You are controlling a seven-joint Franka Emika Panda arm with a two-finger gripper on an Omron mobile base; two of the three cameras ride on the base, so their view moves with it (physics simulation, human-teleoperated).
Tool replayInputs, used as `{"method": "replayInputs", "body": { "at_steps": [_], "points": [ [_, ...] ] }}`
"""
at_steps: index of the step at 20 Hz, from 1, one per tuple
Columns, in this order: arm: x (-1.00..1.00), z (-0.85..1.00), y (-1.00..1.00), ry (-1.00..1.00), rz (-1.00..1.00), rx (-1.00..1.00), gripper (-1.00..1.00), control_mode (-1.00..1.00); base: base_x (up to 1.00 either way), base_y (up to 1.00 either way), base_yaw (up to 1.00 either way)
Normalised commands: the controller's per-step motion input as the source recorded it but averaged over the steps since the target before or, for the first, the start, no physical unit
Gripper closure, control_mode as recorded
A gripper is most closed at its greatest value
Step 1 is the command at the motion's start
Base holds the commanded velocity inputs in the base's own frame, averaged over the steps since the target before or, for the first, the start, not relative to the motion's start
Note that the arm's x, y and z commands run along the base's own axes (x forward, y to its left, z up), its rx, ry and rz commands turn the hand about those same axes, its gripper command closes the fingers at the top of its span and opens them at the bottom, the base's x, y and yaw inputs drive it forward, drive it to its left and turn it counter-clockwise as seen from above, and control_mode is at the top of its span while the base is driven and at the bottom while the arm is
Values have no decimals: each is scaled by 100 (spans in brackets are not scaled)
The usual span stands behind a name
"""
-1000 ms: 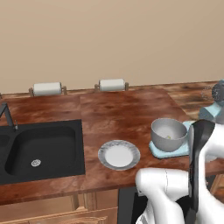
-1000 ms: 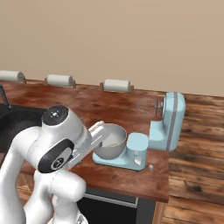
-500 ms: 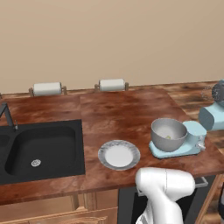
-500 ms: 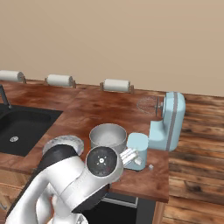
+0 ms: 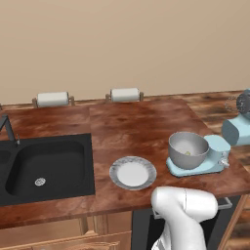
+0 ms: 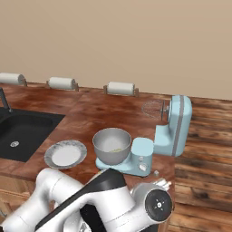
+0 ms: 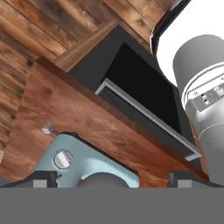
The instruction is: Add butter and sugar cubes to the stand mixer bowl and then turn on the stand mixer to begin making frosting.
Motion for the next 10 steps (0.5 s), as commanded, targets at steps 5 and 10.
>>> {"method": "replayInputs", "body": {
  "at_steps": [5, 10],
  "points": [
    [30, -31, -44, -4, 0, 21, -100, -100, 0, 0, 0],
    [59, -11, -40, -9, 1, 22, -100, -100, 0, 0, 0]
  ]
}}
